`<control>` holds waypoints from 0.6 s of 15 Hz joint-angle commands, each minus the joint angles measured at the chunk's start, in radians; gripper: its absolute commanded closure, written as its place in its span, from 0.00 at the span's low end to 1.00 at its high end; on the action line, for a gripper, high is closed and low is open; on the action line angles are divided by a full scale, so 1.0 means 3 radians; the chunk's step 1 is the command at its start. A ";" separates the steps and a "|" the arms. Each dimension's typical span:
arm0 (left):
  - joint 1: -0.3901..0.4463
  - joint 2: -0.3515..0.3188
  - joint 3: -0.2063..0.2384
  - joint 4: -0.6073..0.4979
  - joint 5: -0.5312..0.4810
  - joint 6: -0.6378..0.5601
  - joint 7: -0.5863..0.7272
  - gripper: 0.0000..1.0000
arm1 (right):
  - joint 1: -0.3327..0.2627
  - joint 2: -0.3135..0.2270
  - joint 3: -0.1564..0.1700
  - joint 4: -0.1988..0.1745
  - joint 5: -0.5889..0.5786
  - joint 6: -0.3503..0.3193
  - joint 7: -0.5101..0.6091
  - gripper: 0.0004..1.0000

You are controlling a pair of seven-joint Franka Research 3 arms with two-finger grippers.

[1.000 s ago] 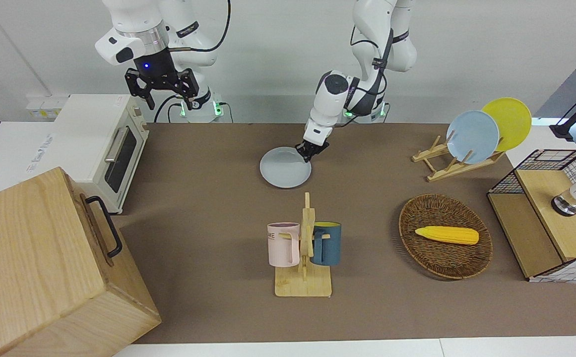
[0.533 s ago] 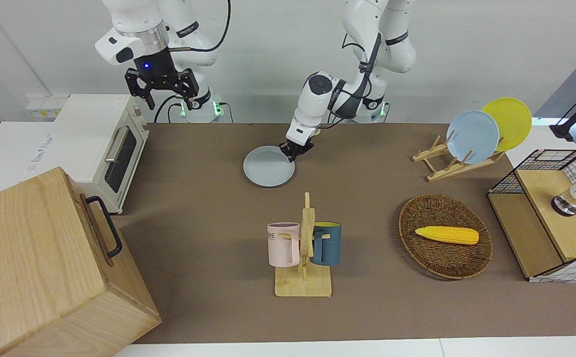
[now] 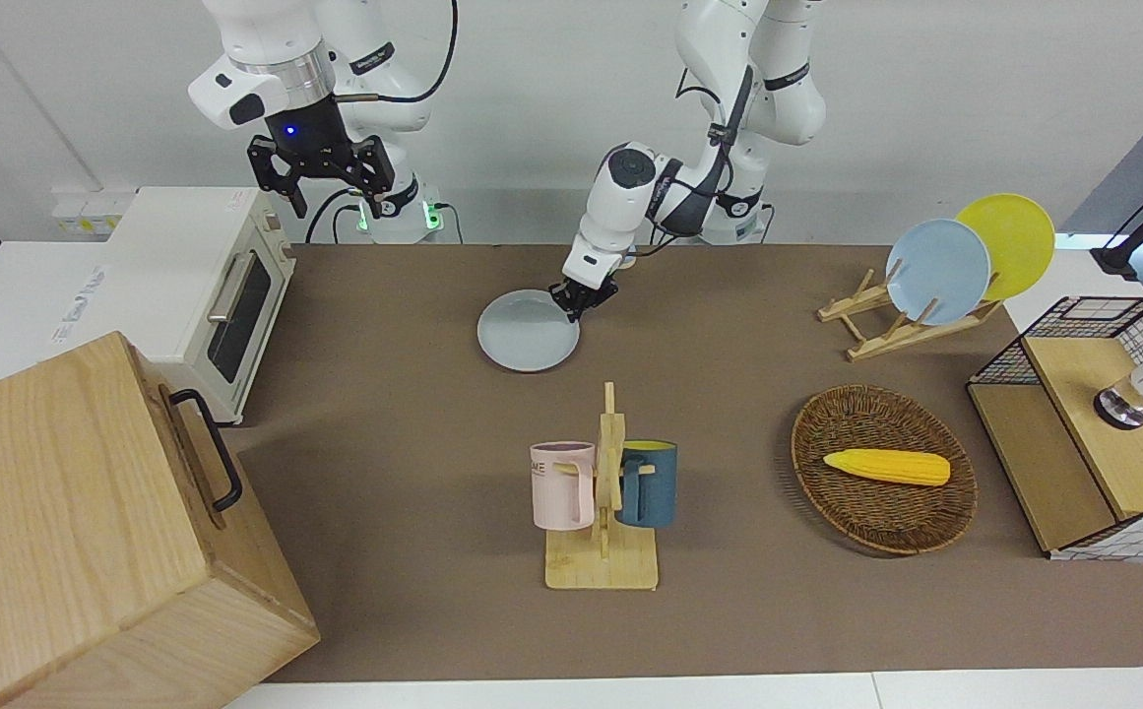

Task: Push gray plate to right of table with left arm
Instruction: 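Continue pushing the gray plate with the left gripper toward the toaster oven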

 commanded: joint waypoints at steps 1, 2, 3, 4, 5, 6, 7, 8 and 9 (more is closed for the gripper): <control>-0.0126 0.0620 -0.0052 0.0383 -0.0243 0.0173 -0.0159 0.39 | -0.0082 -0.0091 0.0049 -0.0091 0.0072 -0.0004 0.0039 0.00; -0.0101 0.0594 -0.0042 0.0388 -0.0238 0.0086 -0.0138 0.13 | -0.0082 -0.0091 0.0049 -0.0091 0.0072 0.0001 0.0034 0.00; -0.0065 0.0538 -0.0037 0.0388 -0.0227 0.0030 -0.0123 0.01 | -0.0082 -0.0091 0.0049 -0.0091 0.0072 0.0001 0.0034 0.00; -0.0049 0.0523 -0.0037 0.0383 -0.0222 0.0014 -0.0118 0.01 | -0.0082 -0.0091 0.0049 -0.0091 0.0072 -0.0004 0.0034 0.00; -0.0014 0.0477 -0.0042 0.0368 -0.0217 -0.0022 -0.0118 0.01 | -0.0082 -0.0091 0.0049 -0.0091 0.0072 0.0001 0.0034 0.00; 0.0017 0.0396 -0.0042 0.0367 -0.0212 -0.0154 -0.0118 0.01 | -0.0082 -0.0091 0.0049 -0.0091 0.0072 0.0001 0.0034 0.00; 0.0103 0.0293 -0.0042 0.0373 -0.0202 -0.0312 -0.0087 0.01 | -0.0082 -0.0091 0.0049 -0.0091 0.0072 0.0001 0.0034 0.00; 0.0170 0.0176 -0.0032 0.0378 -0.0202 -0.0531 0.0019 0.01 | -0.0082 -0.0091 0.0049 -0.0091 0.0072 0.0001 0.0034 0.00; 0.0257 0.0053 -0.0011 0.0383 -0.0202 -0.0741 0.0147 0.01 | -0.0082 -0.0091 0.0049 -0.0091 0.0072 0.0001 0.0034 0.00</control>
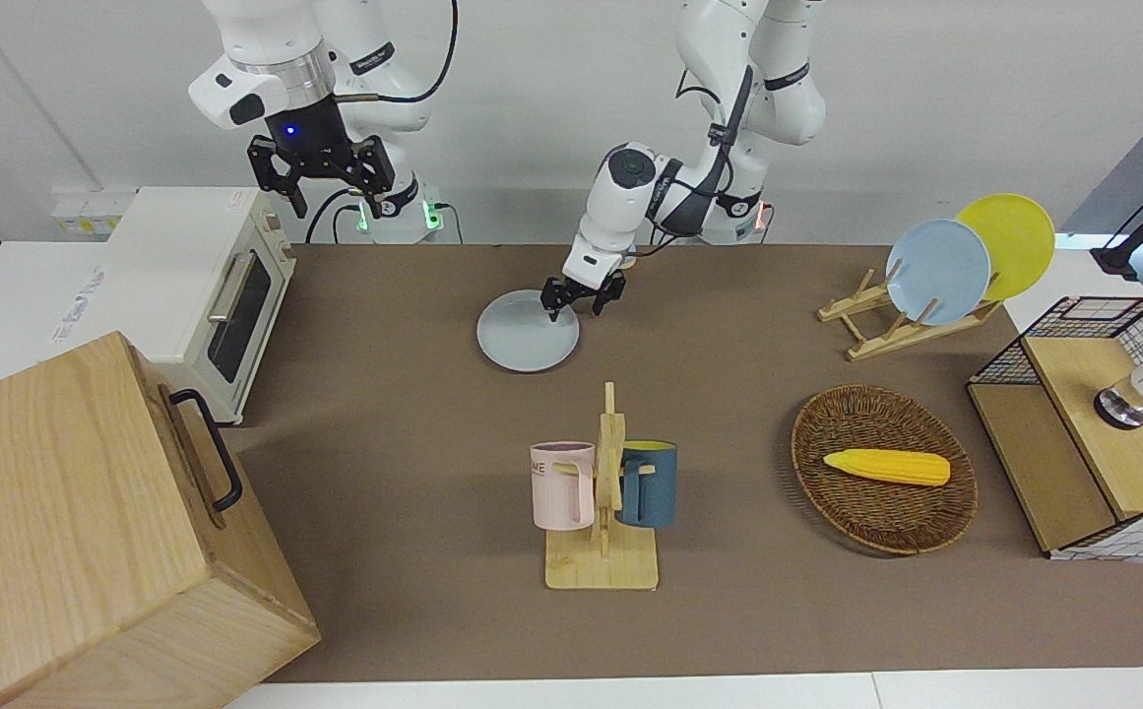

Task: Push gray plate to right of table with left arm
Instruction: 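Continue pushing the gray plate with the left gripper toward the toaster oven, then lift the left gripper up and away from the gray plate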

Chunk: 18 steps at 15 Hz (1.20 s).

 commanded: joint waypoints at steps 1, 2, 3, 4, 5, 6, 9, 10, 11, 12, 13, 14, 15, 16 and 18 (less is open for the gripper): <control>0.0323 -0.0009 -0.0001 0.0388 -0.0202 -0.0880 0.0204 0.01 | -0.0082 -0.0091 0.0049 -0.0091 0.0072 0.0001 0.0034 0.00; 0.0380 -0.0085 0.0055 0.0418 -0.0197 -0.1043 0.0260 0.01 | -0.0082 -0.0091 0.0049 -0.0091 0.0072 0.0001 0.0034 0.00; 0.0411 -0.0126 0.0111 0.0479 -0.0197 -0.1202 0.0316 0.01 | -0.0082 -0.0091 0.0049 -0.0091 0.0072 0.0001 0.0034 0.00; 0.0426 -0.0137 0.0152 0.0566 -0.0197 -0.1355 0.0383 0.01 | -0.0082 -0.0091 0.0049 -0.0091 0.0072 0.0001 0.0034 0.00; 0.0426 -0.0137 0.0158 0.0592 -0.0197 -0.1397 0.0409 0.01 | -0.0082 -0.0091 0.0049 -0.0091 0.0072 0.0001 0.0034 0.00; 0.0426 -0.0137 0.0158 0.0587 -0.0197 -0.1393 0.0409 0.01 | -0.0082 -0.0091 0.0049 -0.0091 0.0072 0.0001 0.0034 0.00; 0.0431 -0.0142 0.0158 0.0592 -0.0197 -0.1398 0.0419 0.01 | -0.0082 -0.0091 0.0049 -0.0091 0.0072 0.0001 0.0034 0.00; 0.0442 -0.0142 0.0158 0.0587 -0.0197 -0.1398 0.0434 0.01 | -0.0082 -0.0091 0.0049 -0.0091 0.0072 0.0001 0.0034 0.00; 0.0492 -0.0157 0.0158 0.0587 -0.0197 -0.1413 0.0480 0.01 | -0.0082 -0.0091 0.0049 -0.0091 0.0072 0.0001 0.0034 0.00; 0.0513 -0.0178 0.0163 0.0587 -0.0197 -0.1464 0.0541 0.01 | -0.0082 -0.0091 0.0049 -0.0091 0.0072 0.0001 0.0034 0.00; 0.0574 -0.0193 0.0188 0.0592 -0.0192 -0.1525 0.0618 0.01 | -0.0082 -0.0091 0.0049 -0.0091 0.0072 0.0001 0.0034 0.00; 0.0600 -0.0219 0.0219 0.0592 -0.0192 -0.1591 0.0695 0.01 | -0.0082 -0.0091 0.0049 -0.0091 0.0072 0.0001 0.0034 0.00; 0.0625 -0.0234 0.0290 0.0592 -0.0151 -0.1688 0.0776 0.01 | -0.0082 -0.0091 0.0049 -0.0091 0.0072 0.0001 0.0034 0.00; 0.0681 -0.0234 0.0336 0.0603 -0.0054 -0.1795 0.0848 0.01 | -0.0082 -0.0091 0.0049 -0.0091 0.0072 0.0001 0.0034 0.00; 0.0738 -0.0255 0.0433 0.0770 0.0181 -0.2086 0.0930 0.01 | -0.0082 -0.0091 0.0049 -0.0091 0.0072 0.0001 0.0034 0.00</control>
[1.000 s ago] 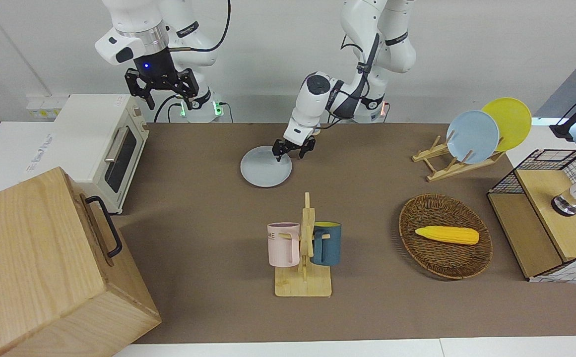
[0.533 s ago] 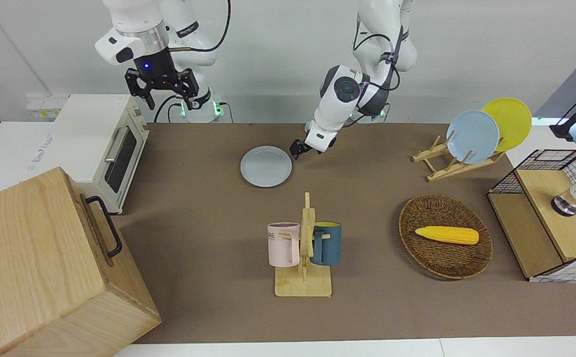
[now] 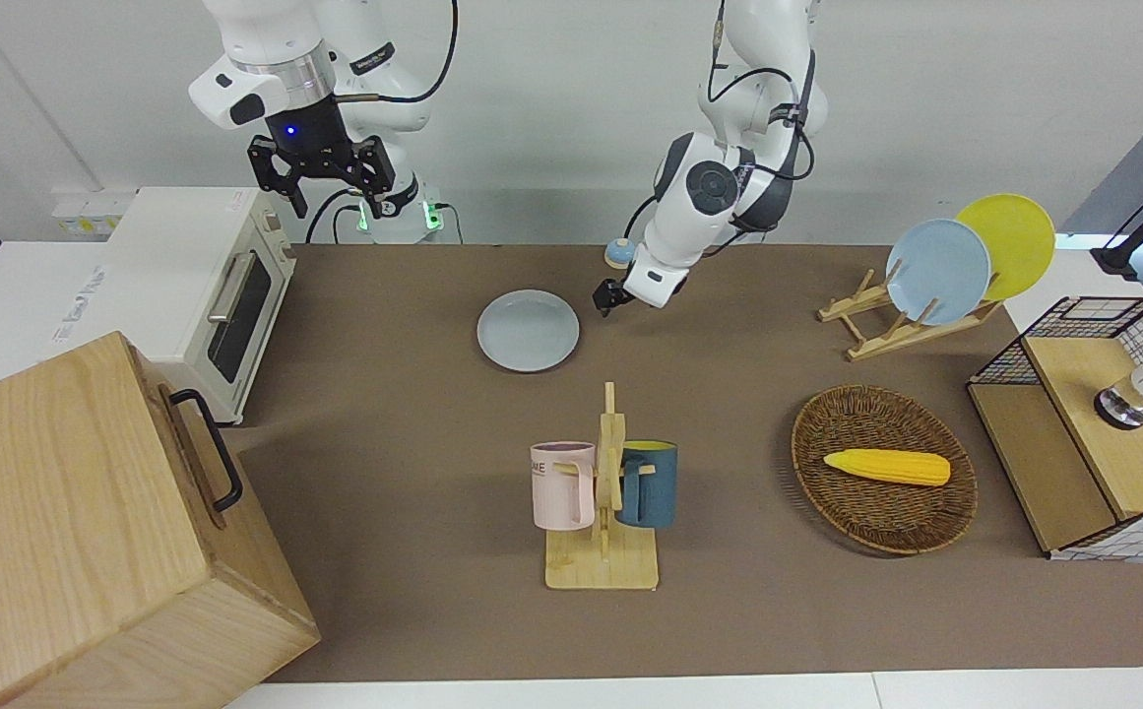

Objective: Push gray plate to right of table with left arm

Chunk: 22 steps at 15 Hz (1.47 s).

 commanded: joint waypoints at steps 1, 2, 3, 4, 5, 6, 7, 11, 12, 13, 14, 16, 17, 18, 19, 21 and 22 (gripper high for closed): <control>0.0134 -0.0071 0.0155 0.0303 0.0330 -0.0590 0.0200 0.01 | -0.0082 -0.0091 0.0049 -0.0091 0.0072 0.0001 0.0034 0.00; 0.0134 -0.0071 0.0206 0.0415 0.0422 -0.0738 0.0190 0.01 | -0.0082 -0.0091 0.0049 -0.0091 0.0072 0.0001 0.0034 0.00; 0.0160 -0.0071 0.0232 0.0543 0.0534 -0.0886 0.0190 0.01 | -0.0082 -0.0091 0.0049 -0.0091 0.0072 0.0001 0.0034 0.00; 0.0241 -0.0071 0.0222 0.0686 0.0662 -0.1060 0.0195 0.01 | -0.0082 -0.0091 0.0049 -0.0091 0.0072 0.0001 0.0034 0.00; 0.0277 -0.0071 0.0237 0.0819 0.0774 -0.1219 0.0216 0.01 | -0.0082 -0.0091 0.0049 -0.0091 0.0072 0.0001 0.0034 0.00; 0.0323 -0.0076 0.0278 0.0967 0.0856 -0.1387 0.0287 0.01 | -0.0082 -0.0091 0.0049 -0.0091 0.0072 0.0001 0.0034 0.00; 0.0369 -0.0081 0.0339 0.1110 0.0888 -0.1551 0.0454 0.01 | -0.0082 -0.0091 0.0049 -0.0091 0.0072 0.0001 0.0034 0.00; 0.0640 -0.0127 0.0442 0.1489 0.0939 -0.1777 0.1380 0.01 | -0.0082 -0.0091 0.0049 -0.0091 0.0072 0.0001 0.0034 0.00; 0.0686 -0.0127 0.0442 0.1576 0.0990 -0.1833 0.1523 0.01 | -0.0082 -0.0091 0.0049 -0.0091 0.0072 0.0001 0.0034 0.00; 0.0732 -0.0127 0.0437 0.1653 0.1026 -0.1885 0.1621 0.01 | -0.0082 -0.0091 0.0049 -0.0091 0.0072 0.0001 0.0034 0.00; 0.0798 -0.0132 0.0411 0.1709 0.1031 -0.1920 0.1693 0.01 | -0.0082 -0.0091 0.0049 -0.0091 0.0072 0.0001 0.0034 0.00; 0.0926 -0.0163 0.0396 0.1761 0.1031 -0.1946 0.1816 0.01 | -0.0082 -0.0091 0.0049 -0.0091 0.0072 0.0001 0.0034 0.00; 0.0967 -0.0198 0.0396 0.1766 0.1031 -0.1946 0.1877 0.01 | -0.0082 -0.0091 0.0049 -0.0091 0.0072 0.0001 0.0034 0.00; 0.0993 -0.0229 0.0401 0.1792 0.1026 -0.1941 0.1903 0.01 | -0.0082 -0.0091 0.0049 -0.0091 0.0072 0.0001 0.0034 0.00; 0.1009 -0.0245 0.0396 0.1827 0.1021 -0.1946 0.1898 0.01 | -0.0082 -0.0091 0.0049 -0.0091 0.0072 0.0001 0.0034 0.00; 0.1024 -0.0255 0.0396 0.1894 0.1021 -0.1951 0.1893 0.01 | -0.0082 -0.0091 0.0049 -0.0091 0.0072 0.0001 0.0034 0.00; 0.1070 -0.0270 0.0391 0.1904 0.1011 -0.1952 0.1888 0.01 | -0.0082 -0.0091 0.0049 -0.0091 0.0072 0.0001 0.0034 0.00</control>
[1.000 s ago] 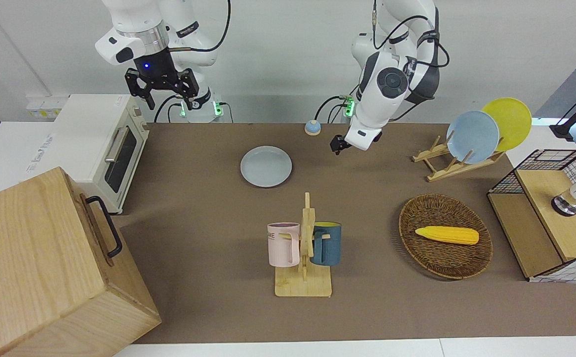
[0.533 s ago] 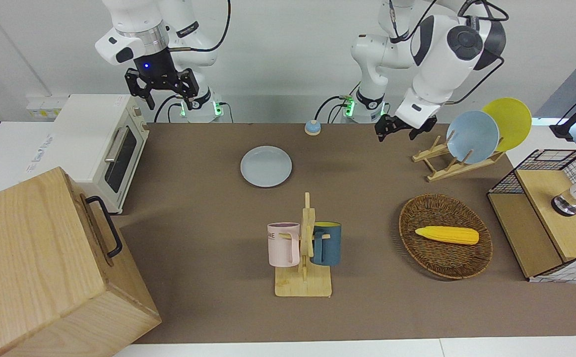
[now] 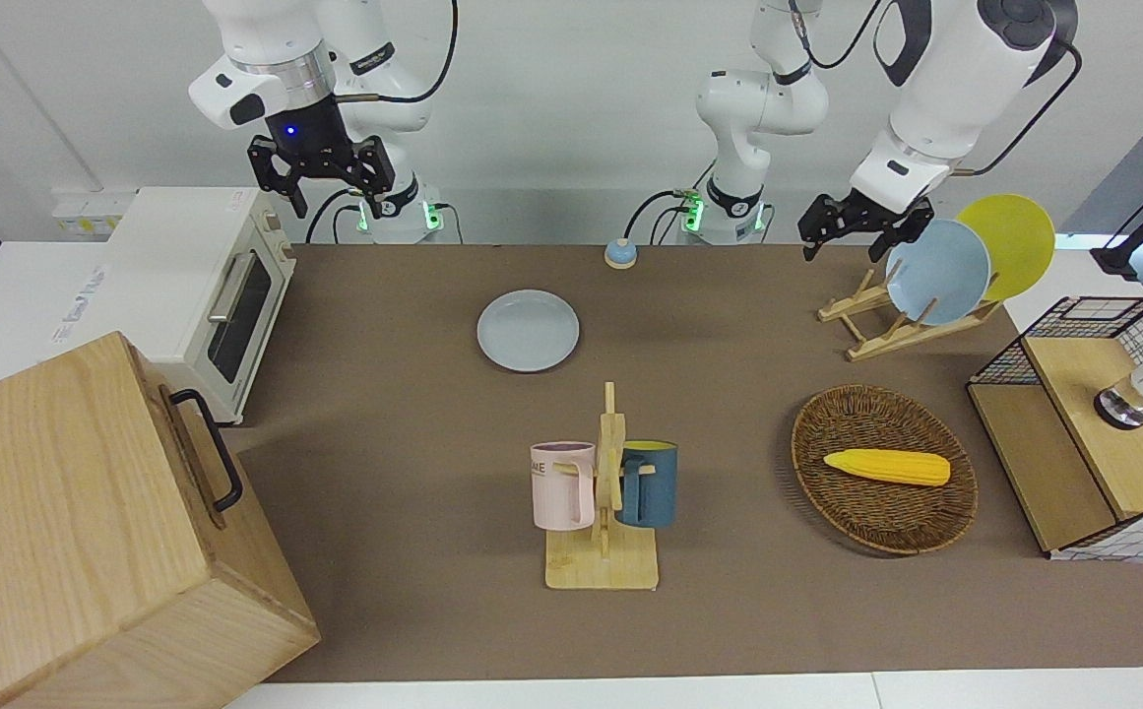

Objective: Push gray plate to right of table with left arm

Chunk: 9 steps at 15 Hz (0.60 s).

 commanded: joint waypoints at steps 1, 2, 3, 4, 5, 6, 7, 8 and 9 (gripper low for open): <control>0.0130 -0.0029 -0.0051 0.0113 0.0046 -0.0095 0.0037 0.01 | -0.0082 -0.0091 0.0049 -0.0091 0.0072 0.0001 0.0034 0.00; 0.0136 -0.0029 -0.0051 0.0118 0.0066 -0.0095 0.0042 0.01 | -0.0082 -0.0091 0.0049 -0.0091 0.0072 0.0001 0.0034 0.00; 0.0136 -0.0029 -0.0051 0.0118 0.0076 -0.0095 0.0053 0.01 | -0.0082 -0.0091 0.0049 -0.0091 0.0072 0.0001 0.0034 0.00; 0.0136 -0.0029 -0.0051 0.0118 0.0076 -0.0095 0.0053 0.01 | -0.0082 -0.0091 0.0049 -0.0091 0.0072 0.0001 0.0034 0.00; 0.0136 -0.0029 -0.0051 0.0128 0.0076 -0.0095 0.0043 0.01 | -0.0082 -0.0091 0.0049 -0.0091 0.0072 0.0001 0.0034 0.00; 0.0136 -0.0029 -0.0046 0.0134 0.0076 -0.0095 0.0042 0.01 | -0.0082 -0.0091 0.0049 -0.0091 0.0072 0.0001 0.0034 0.00; 0.0136 -0.0029 -0.0046 0.0139 0.0076 -0.0095 0.0042 0.01 | -0.0082 -0.0091 0.0049 -0.0091 0.0072 0.0001 0.0034 0.00; 0.0136 -0.0029 -0.0046 0.0139 0.0076 -0.0095 0.0053 0.01 | -0.0082 -0.0091 0.0049 -0.0091 0.0072 0.0001 0.0034 0.00; 0.0131 -0.0029 -0.0051 0.0139 0.0092 -0.0095 0.0048 0.01 | -0.0082 -0.0091 0.0049 -0.0091 0.0072 0.0001 0.0034 0.00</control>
